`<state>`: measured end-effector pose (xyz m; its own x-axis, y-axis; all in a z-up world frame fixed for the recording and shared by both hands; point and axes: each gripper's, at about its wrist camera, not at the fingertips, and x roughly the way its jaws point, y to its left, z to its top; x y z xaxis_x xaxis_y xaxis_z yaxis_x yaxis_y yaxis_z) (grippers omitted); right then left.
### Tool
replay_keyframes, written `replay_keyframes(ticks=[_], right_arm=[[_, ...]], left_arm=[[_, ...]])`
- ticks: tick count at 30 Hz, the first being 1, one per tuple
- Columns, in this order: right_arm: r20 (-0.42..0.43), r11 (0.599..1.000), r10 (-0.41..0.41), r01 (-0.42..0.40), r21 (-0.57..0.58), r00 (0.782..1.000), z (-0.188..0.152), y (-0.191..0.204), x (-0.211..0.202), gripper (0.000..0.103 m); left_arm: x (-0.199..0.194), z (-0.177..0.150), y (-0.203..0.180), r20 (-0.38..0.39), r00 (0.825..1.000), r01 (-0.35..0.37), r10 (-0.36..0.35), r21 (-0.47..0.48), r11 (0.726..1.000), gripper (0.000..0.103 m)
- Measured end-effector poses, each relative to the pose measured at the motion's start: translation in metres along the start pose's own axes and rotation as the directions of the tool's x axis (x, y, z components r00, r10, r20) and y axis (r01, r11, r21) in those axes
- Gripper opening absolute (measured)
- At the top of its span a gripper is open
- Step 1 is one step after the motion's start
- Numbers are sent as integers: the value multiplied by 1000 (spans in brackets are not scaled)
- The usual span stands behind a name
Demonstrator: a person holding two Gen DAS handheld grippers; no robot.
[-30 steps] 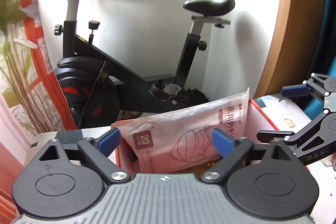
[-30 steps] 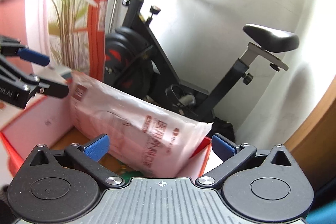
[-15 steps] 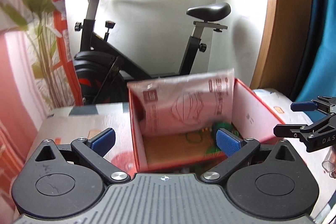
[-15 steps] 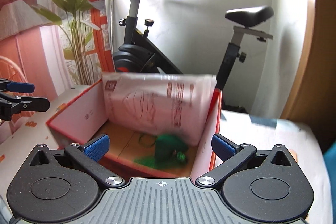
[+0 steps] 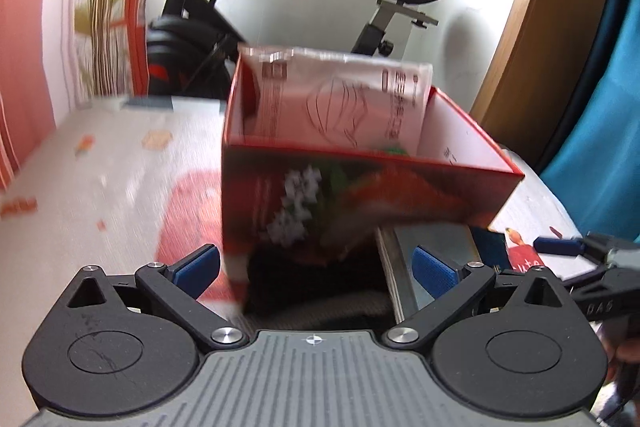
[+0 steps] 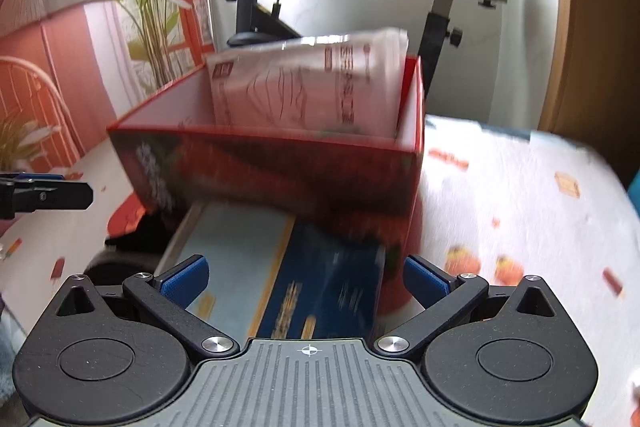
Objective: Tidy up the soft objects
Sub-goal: 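Move the left tool down to the blue cotton-pad pack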
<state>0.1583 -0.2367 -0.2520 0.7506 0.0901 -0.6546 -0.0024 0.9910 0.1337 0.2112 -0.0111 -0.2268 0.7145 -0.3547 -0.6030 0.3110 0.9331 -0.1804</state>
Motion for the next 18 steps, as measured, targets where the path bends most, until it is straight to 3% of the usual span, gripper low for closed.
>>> replay_keyframes(ticks=[4,10,18], right_arm=[[-32,1000,9,-9,12,999,-16,1,2,102],[-51,1000,15,-16,-16,999,-25,2,-1,102],[-61,995,54,-48,85,997,-41,-7,2,98]], left_arm=[[10,-14,-2,-64,997,42,-45,-42,998,103],[10,-18,-16,-49,996,80,-80,0,997,101],[16,-36,-31,-97,985,144,-140,34,989,77]])
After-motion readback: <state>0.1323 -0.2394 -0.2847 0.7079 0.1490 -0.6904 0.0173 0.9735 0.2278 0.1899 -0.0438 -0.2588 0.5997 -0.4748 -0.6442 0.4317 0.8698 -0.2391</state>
